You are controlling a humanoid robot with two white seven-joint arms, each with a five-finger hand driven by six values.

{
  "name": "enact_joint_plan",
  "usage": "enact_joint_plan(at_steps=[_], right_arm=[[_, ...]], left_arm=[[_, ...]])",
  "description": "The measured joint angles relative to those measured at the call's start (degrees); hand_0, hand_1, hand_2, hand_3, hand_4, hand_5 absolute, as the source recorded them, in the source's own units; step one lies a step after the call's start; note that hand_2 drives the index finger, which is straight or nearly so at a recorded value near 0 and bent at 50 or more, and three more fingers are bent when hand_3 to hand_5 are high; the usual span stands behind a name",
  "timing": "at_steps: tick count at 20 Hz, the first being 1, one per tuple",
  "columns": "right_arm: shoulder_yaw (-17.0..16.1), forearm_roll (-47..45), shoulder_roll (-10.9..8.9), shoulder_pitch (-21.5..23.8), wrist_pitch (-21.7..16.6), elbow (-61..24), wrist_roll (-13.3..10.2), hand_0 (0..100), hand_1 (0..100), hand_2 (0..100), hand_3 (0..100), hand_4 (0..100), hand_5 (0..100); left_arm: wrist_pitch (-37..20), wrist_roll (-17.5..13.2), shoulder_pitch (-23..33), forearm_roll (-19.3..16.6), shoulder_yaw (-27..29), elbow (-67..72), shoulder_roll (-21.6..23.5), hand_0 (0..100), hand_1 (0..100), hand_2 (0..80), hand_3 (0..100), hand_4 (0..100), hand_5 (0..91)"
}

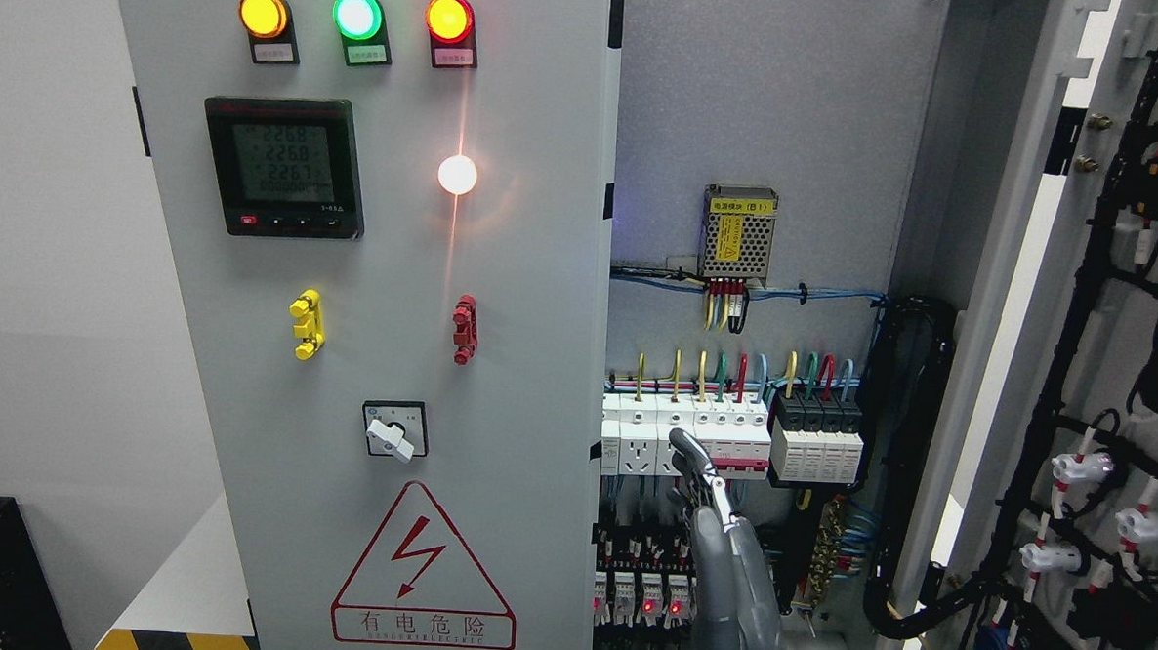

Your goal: Open door with both hands

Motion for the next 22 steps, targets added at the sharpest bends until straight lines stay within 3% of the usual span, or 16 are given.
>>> enact_joint_plan(at_steps=[10, 15, 22], right_arm=[[-1.29, -5.29, -0.05, -8.34, 8.78, 4.82, 0.97, 19, 0, 0, 0, 0, 0], [-1.95, -6.25, -0.44, -10.73, 9.69, 7.24, 4.92, 19, 0, 0, 0, 0, 0], [-3.16, -11.93, -1.66, -13.68, 9.86, 10.94, 6.59, 19, 0, 0, 0, 0, 0]], left_arm=[[0.00, 0.00, 0.00, 0.00, 0.01, 0.00, -0.06, 0, 0, 0.0, 0, 0, 0.0], [0.00, 0.00, 0.00, 0.00, 0.01, 0.00, -0.07, 0, 0, 0.0, 0, 0, 0.0], [0.00, 0.00, 0.00, 0.02, 0.01, 0.00, -0.08, 0, 0, 0.0, 0, 0, 0.0]])
